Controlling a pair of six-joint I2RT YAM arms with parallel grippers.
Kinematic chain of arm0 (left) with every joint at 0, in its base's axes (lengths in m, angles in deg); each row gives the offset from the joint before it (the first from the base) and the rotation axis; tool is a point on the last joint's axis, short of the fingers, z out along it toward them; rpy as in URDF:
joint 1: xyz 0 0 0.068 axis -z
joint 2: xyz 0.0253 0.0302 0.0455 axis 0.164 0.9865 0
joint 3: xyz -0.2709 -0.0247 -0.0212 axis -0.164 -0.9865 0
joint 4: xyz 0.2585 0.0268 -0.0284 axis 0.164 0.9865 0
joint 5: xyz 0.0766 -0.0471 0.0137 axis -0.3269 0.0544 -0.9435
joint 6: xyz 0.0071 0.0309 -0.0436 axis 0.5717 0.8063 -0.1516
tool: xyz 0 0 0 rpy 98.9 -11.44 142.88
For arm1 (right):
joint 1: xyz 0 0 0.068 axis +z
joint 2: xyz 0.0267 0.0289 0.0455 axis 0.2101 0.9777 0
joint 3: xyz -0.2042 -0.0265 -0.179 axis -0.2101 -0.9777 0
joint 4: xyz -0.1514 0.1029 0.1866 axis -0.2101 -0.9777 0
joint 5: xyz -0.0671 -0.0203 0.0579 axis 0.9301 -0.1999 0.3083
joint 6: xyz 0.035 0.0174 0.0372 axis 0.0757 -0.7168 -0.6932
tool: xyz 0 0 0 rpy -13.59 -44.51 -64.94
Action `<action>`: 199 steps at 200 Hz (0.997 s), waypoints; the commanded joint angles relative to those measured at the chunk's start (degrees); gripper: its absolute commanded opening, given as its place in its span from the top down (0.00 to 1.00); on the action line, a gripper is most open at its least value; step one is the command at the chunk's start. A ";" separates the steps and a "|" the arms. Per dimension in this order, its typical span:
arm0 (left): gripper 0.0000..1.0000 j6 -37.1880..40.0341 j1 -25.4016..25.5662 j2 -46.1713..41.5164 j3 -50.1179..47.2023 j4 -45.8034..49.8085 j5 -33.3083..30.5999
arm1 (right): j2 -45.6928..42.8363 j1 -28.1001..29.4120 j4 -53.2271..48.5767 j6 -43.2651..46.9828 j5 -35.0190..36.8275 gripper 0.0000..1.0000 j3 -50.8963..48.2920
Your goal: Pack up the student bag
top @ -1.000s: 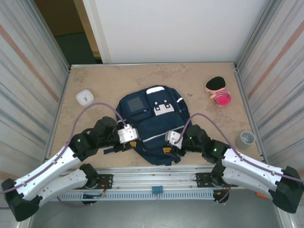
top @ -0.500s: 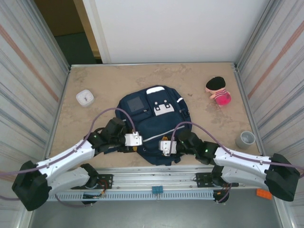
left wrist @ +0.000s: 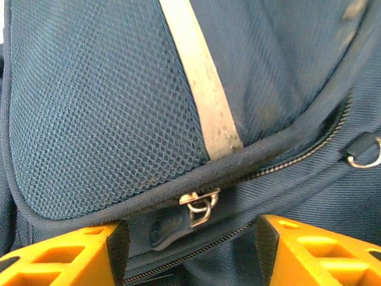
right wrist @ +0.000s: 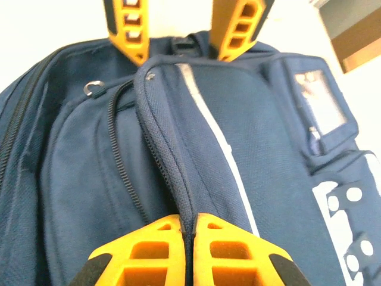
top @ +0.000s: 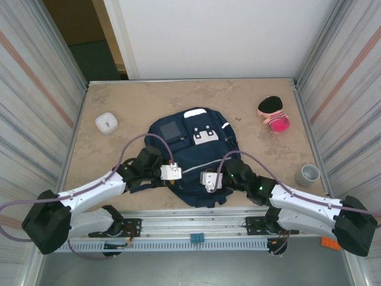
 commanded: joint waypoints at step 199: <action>1.00 -26.48 11.46 -8.01 0.39 -0.60 10.00 | 10.59 -5.82 15.66 -11.80 0.67 1.00 2.74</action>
